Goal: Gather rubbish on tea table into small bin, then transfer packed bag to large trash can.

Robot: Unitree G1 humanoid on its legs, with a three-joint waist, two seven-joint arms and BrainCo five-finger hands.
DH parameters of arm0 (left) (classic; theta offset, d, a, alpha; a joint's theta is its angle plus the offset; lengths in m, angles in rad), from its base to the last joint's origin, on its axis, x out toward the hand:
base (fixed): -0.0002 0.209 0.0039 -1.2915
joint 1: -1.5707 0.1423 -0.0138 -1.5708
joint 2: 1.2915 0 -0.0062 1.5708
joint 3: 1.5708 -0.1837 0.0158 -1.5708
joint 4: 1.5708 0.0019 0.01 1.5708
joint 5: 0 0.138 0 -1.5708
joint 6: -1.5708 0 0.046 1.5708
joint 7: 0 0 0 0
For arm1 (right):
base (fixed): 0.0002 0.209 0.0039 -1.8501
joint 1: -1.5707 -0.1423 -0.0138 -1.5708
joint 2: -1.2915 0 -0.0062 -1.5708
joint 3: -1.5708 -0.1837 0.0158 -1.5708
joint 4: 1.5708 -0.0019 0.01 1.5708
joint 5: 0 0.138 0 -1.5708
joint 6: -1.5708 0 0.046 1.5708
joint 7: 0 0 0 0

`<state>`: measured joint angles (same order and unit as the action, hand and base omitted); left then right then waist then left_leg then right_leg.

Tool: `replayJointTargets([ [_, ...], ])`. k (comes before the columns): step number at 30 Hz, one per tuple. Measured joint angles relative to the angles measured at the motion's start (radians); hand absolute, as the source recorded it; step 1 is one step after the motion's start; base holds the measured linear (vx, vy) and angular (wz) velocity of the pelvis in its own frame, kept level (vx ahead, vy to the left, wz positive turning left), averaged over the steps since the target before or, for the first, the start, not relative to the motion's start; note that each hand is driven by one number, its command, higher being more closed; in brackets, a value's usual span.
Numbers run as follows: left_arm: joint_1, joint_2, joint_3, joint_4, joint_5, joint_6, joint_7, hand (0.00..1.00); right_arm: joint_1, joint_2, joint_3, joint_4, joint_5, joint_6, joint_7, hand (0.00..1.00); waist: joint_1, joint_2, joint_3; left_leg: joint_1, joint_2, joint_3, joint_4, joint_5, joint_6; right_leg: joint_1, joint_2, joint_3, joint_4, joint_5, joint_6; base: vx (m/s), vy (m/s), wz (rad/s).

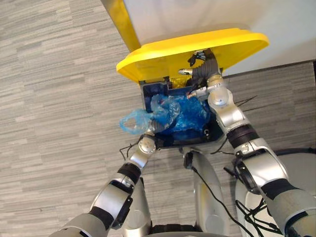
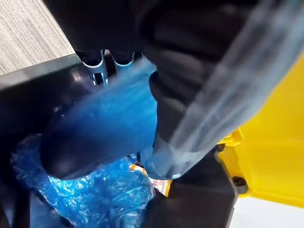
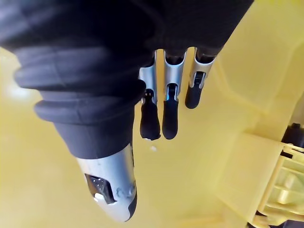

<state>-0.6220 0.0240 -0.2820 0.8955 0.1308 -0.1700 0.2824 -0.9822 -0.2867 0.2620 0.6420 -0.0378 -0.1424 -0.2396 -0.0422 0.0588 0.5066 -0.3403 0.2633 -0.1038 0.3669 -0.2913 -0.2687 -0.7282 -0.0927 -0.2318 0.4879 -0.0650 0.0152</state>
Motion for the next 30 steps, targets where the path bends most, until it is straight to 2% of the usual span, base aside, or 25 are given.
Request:
replayJointTargets([
  [7, 0.133, 0.038, 0.000, -0.029, -0.001, -0.001, -0.042, 0.00, 0.178, 0.009, -0.017, -0.049, -0.016, -0.003, 0.017, 0.00, 0.000, -0.007, -0.006, 0.099, -0.023, 0.012, 0.055, -0.036, 0.014, 0.130, -0.021, 0.014, -0.007, -0.002, 0.009, -0.04, 0.063, 0.02],
  [10, 0.228, 0.062, 0.002, -0.062, -0.005, -0.003, -0.048, 0.00, 0.293, 0.036, -0.022, -0.066, -0.044, -0.003, 0.030, 0.00, 0.004, -0.008, -0.017, 0.128, -0.023, 0.028, 0.111, -0.047, 0.028, 0.203, -0.025, 0.010, -0.041, 0.012, 0.031, -0.07, 0.094, 0.08],
  [11, 0.275, 0.069, 0.009, -0.074, -0.012, -0.013, -0.062, 0.00, 0.370, 0.062, -0.034, -0.080, -0.051, -0.003, 0.037, 0.00, 0.007, -0.008, -0.025, 0.127, -0.025, 0.035, 0.155, -0.060, 0.049, 0.244, -0.029, 0.010, -0.056, 0.026, 0.045, -0.08, 0.103, 0.09],
  [12, 0.283, 0.069, 0.010, -0.074, -0.013, -0.014, -0.065, 0.00, 0.384, 0.067, -0.038, -0.080, -0.051, -0.003, 0.039, 0.00, 0.006, -0.007, -0.029, 0.126, -0.027, 0.038, 0.164, -0.063, 0.054, 0.250, -0.030, 0.010, -0.059, 0.030, 0.049, -0.10, 0.140, -0.04],
  [14, 0.369, 0.074, 0.025, -0.095, -0.034, -0.029, -0.087, 0.00, 0.518, 0.113, -0.066, -0.080, -0.052, -0.003, 0.049, 0.00, 0.022, -0.035, -0.082, 0.139, -0.064, 0.086, 0.200, -0.088, 0.097, 0.258, -0.050, 0.058, -0.081, 0.073, 0.074, -0.08, 0.188, -0.34],
  [15, 0.390, 0.079, 0.035, -0.103, -0.039, -0.036, -0.092, 0.00, 0.548, 0.124, -0.068, -0.080, -0.052, -0.003, 0.050, 0.00, 0.029, -0.047, -0.088, 0.152, -0.078, 0.102, 0.206, -0.092, 0.105, 0.263, -0.051, 0.073, -0.093, 0.091, 0.083, -0.11, 0.227, -0.55],
  [17, 0.469, 0.103, 0.069, -0.117, -0.056, -0.046, -0.123, 0.00, 0.673, 0.140, -0.068, -0.082, -0.063, -0.004, 0.073, 0.00, 0.032, -0.058, -0.098, 0.173, -0.108, 0.157, 0.260, -0.113, 0.149, 0.330, -0.055, 0.120, -0.220, 0.190, 0.074, -0.25, 0.313, -0.59],
  [18, 0.495, 0.114, 0.080, -0.124, -0.061, -0.047, -0.131, 0.00, 0.708, 0.142, -0.069, -0.083, -0.073, -0.003, 0.078, 0.00, 0.033, -0.065, -0.106, 0.173, -0.105, 0.179, 0.264, -0.111, 0.172, 0.343, -0.059, 0.129, -0.266, 0.196, 0.074, -0.39, 0.285, -0.73],
  [19, 0.540, 0.123, 0.109, -0.133, -0.068, -0.049, -0.144, 0.00, 0.772, 0.140, -0.078, -0.093, -0.091, -0.002, 0.094, 0.00, 0.042, -0.068, -0.117, 0.168, -0.092, 0.225, 0.249, -0.108, 0.205, 0.314, -0.070, 0.122, -0.211, 0.150, 0.058, -0.31, 0.148, -0.80],
  [20, 0.591, 0.143, 0.144, -0.133, -0.081, -0.048, -0.153, 0.00, 0.829, 0.140, -0.101, -0.100, -0.092, -0.003, 0.114, 0.00, 0.040, -0.069, -0.124, 0.176, -0.086, 0.252, 0.213, -0.087, 0.219, 0.262, -0.067, 0.123, -0.013, 0.095, 0.012, -0.34, 0.140, -0.73],
  [21, 0.617, 0.152, 0.159, -0.133, -0.081, -0.047, -0.154, 0.00, 0.859, 0.139, -0.115, -0.100, -0.092, -0.003, 0.118, 0.00, 0.037, -0.071, -0.130, 0.183, -0.086, 0.260, 0.184, -0.067, 0.221, 0.253, -0.067, 0.123, 0.069, 0.062, 0.012, -0.21, 0.105, -0.36],
  [23, 0.721, 0.173, 0.211, -0.136, -0.095, -0.044, -0.172, 0.00, 1.003, 0.136, -0.214, -0.094, -0.091, -0.004, 0.140, 0.00, 0.025, -0.083, -0.186, 0.206, -0.100, 0.275, 0.041, 0.029, 0.218, 0.304, -0.064, 0.122, 0.286, -0.061, 0.020, -0.10, 0.007, -0.03],
  [24, 0.739, 0.174, 0.224, -0.141, -0.103, -0.043, -0.175, 0.00, 1.029, 0.135, -0.232, -0.089, -0.091, -0.004, 0.146, 0.00, 0.024, -0.089, -0.200, 0.206, -0.106, 0.275, 0.019, 0.040, 0.215, 0.330, -0.064, 0.125, 0.302, -0.081, 0.030, -0.03, -0.070, -0.01],
  [25, 0.759, 0.174, 0.239, -0.147, -0.106, -0.042, -0.177, 0.00, 1.050, 0.132, -0.248, -0.078, -0.090, -0.005, 0.152, 0.00, 0.023, -0.094, -0.217, 0.200, -0.109, 0.274, 0.007, 0.046, 0.214, 0.361, -0.064, 0.127, 0.292, -0.119, 0.047, 0.00, -0.101, -0.15],
  [26, 0.785, 0.176, 0.274, -0.161, -0.120, -0.039, -0.180, 0.00, 1.085, 0.119, -0.267, -0.049, -0.091, -0.006, 0.157, 0.00, 0.027, -0.106, -0.236, 0.189, -0.124, 0.266, -0.008, 0.056, 0.198, 0.406, -0.061, 0.124, 0.189, -0.167, 0.079, 0.00, -0.125, -0.27],
  [28, 0.807, 0.144, 0.296, -0.161, -0.120, -0.034, -0.194, 0.00, 1.100, 0.096, -0.315, 0.018, -0.090, -0.007, 0.156, 0.00, 0.032, -0.084, -0.270, 0.181, -0.136, 0.242, -0.074, 0.099, 0.181, 0.453, -0.018, 0.124, 0.006, -0.174, 0.069, 0.01, -0.087, -0.41],
  [29, 0.808, 0.136, 0.296, -0.160, -0.120, -0.034, -0.196, 0.00, 1.100, 0.092, -0.332, 0.042, -0.089, -0.008, 0.156, 0.00, 0.031, -0.077, -0.281, 0.180, -0.132, 0.242, -0.094, 0.113, 0.177, 0.455, -0.006, 0.124, -0.035, -0.158, 0.041, 0.01, -0.041, -0.36],
  [30, 0.804, 0.126, 0.295, -0.159, -0.121, -0.035, -0.198, 0.00, 1.100, 0.082, -0.353, 0.092, -0.088, -0.009, 0.156, 0.00, 0.026, -0.064, -0.297, 0.184, -0.123, 0.246, -0.129, 0.139, 0.175, 0.463, 0.012, 0.124, -0.088, -0.127, 0.031, 0.00, -0.032, -0.18],
])
